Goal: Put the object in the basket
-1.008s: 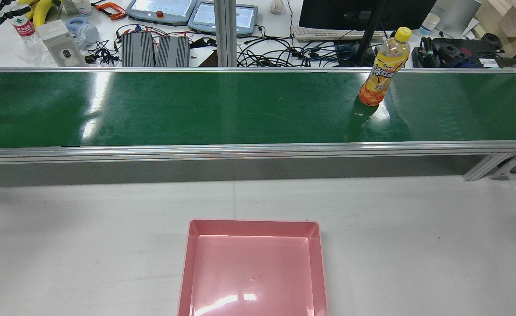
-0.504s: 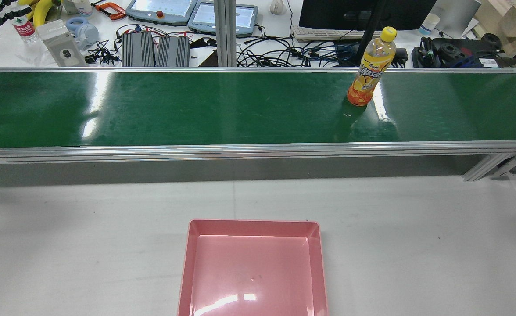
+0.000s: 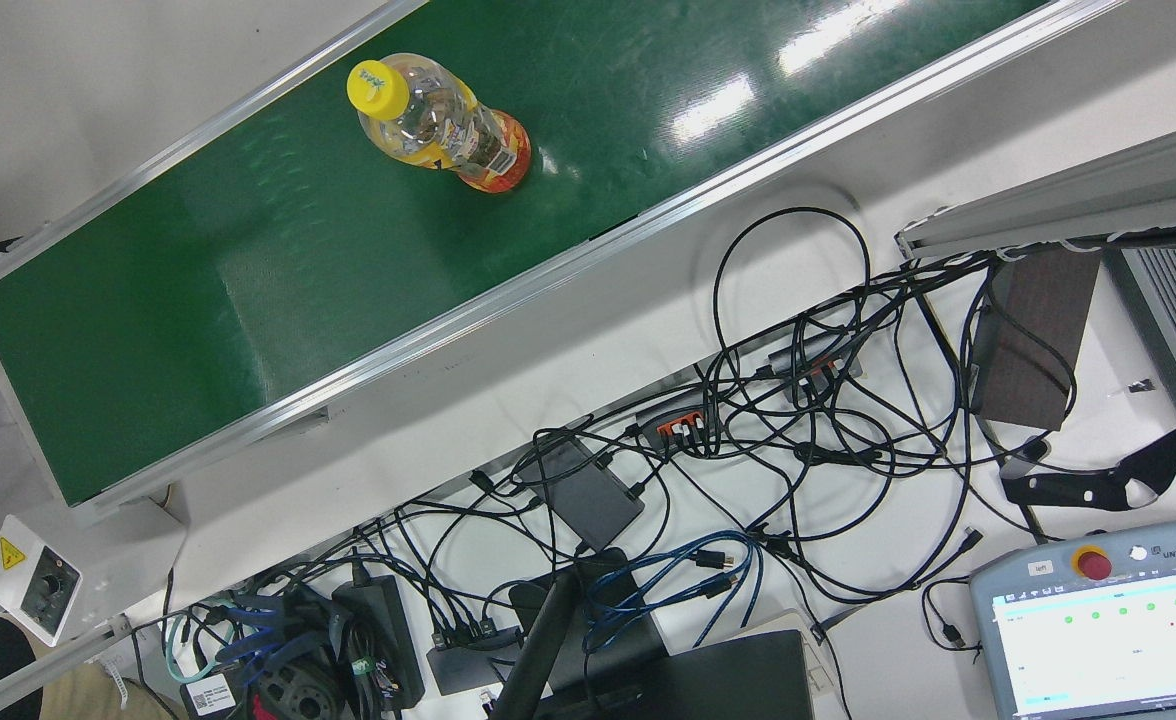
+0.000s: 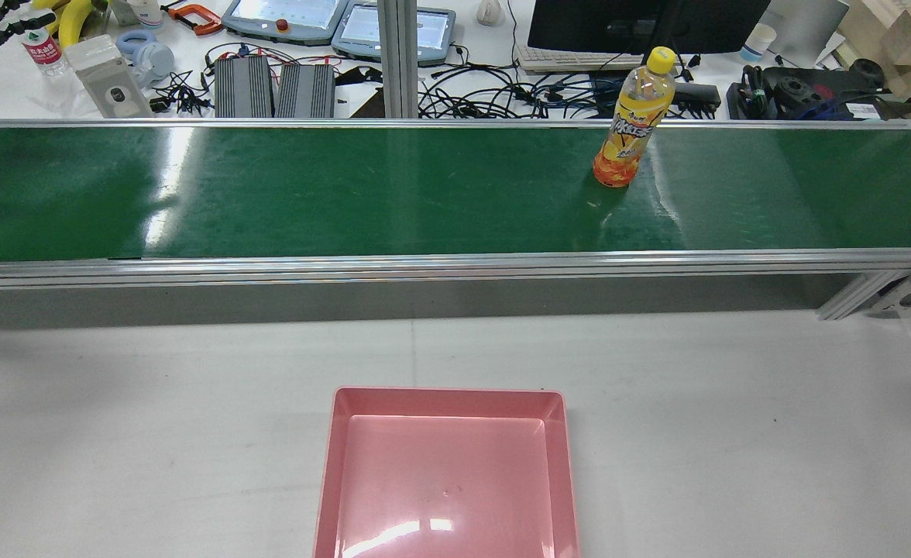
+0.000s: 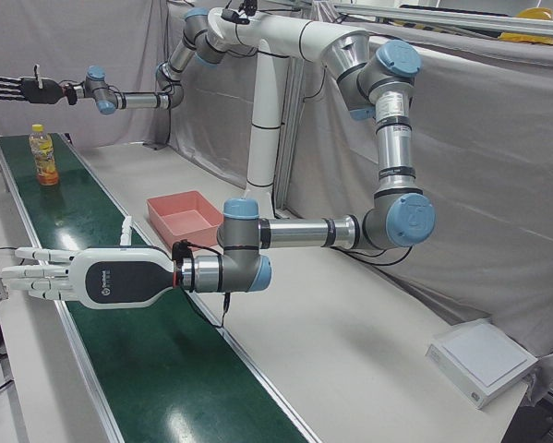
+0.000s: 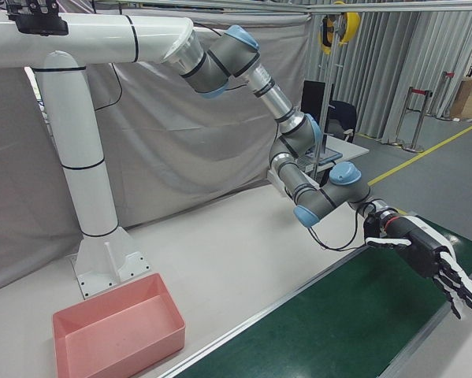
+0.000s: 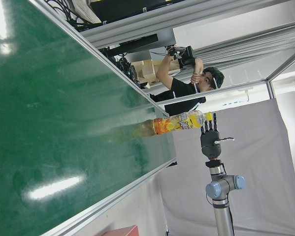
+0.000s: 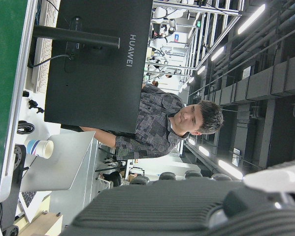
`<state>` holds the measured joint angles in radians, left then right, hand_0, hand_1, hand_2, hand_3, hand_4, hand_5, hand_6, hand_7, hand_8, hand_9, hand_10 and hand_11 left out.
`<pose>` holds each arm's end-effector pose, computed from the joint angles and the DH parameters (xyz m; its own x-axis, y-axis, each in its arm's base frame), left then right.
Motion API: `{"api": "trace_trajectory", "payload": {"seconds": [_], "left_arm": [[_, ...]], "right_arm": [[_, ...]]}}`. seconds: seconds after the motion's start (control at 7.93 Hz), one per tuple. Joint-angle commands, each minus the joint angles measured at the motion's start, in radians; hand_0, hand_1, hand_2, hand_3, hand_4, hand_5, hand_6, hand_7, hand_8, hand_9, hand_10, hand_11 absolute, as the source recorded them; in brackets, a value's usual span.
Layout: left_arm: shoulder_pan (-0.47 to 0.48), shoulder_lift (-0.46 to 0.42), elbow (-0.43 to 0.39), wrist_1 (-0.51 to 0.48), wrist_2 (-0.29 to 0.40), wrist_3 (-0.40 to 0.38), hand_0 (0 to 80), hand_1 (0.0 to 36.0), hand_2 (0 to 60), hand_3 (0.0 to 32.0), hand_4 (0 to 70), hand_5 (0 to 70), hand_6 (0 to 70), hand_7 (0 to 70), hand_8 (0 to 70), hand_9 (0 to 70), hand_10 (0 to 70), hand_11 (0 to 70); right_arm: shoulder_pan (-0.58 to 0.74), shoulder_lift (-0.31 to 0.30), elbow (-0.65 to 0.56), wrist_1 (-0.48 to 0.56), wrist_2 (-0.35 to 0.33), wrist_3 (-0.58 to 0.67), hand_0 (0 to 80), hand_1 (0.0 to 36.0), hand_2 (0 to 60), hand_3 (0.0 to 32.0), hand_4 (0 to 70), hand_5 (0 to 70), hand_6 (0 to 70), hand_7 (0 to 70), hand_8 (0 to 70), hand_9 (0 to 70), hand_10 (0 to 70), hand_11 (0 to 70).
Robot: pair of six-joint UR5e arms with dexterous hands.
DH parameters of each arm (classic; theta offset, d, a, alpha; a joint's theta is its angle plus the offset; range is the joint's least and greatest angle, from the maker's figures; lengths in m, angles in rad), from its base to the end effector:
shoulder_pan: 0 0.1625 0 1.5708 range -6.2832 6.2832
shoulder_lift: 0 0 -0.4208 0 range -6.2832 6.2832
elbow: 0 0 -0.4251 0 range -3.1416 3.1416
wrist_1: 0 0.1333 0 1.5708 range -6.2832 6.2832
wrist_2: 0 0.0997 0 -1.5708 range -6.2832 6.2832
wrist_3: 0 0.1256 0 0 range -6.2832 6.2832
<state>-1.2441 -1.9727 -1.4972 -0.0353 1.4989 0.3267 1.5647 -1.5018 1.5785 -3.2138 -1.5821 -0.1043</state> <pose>0.0961 -0.7272 0.4613 -0.9517 -0.1348 -0.2757 0.2020 0.4013 -0.8934 0.1284 -0.5797 0.6489 -0.9944 0.0168 0.1042 -0.1041 0.0063 -0.9946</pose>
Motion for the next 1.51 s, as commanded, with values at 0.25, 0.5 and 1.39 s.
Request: {"api": "trace_trajectory", "payload": {"seconds": [0.25,0.5,1.39], "left_arm": [[0.067,-0.032,0.024,0.009,-0.005,0.0,47.6,4.0,0.0,0.0,14.1,7.5,0.0,0.0,3.5,7.4,9.4,14.5],[0.071,-0.048,0.029,0.014,-0.005,0.0,47.8,4.0,0.0,0.0,14.1,7.0,0.0,0.0,3.6,7.4,9.3,14.3],[0.181,-0.136,0.031,0.064,-0.006,0.023,48.2,4.0,0.0,0.0,14.8,7.3,0.0,0.0,3.9,7.9,9.2,14.2]], "right_arm": [[0.001,0.0,0.0,0.0,-0.001,0.0,0.0,0.0,0.0,0.0,0.0,0.0,0.0,0.0,0.0,0.0,0.0,0.0],[0.0,0.0,0.0,0.0,0.001,0.0,0.0,0.0,0.0,0.0,0.0,0.0,0.0,0.0,0.0,0.0,0.0,0.0],[0.0,0.0,0.0,-0.001,-0.001,0.0,0.0,0.0,0.0,0.0,0.0,0.0,0.0,0.0,0.0,0.0,0.0,0.0]]}}
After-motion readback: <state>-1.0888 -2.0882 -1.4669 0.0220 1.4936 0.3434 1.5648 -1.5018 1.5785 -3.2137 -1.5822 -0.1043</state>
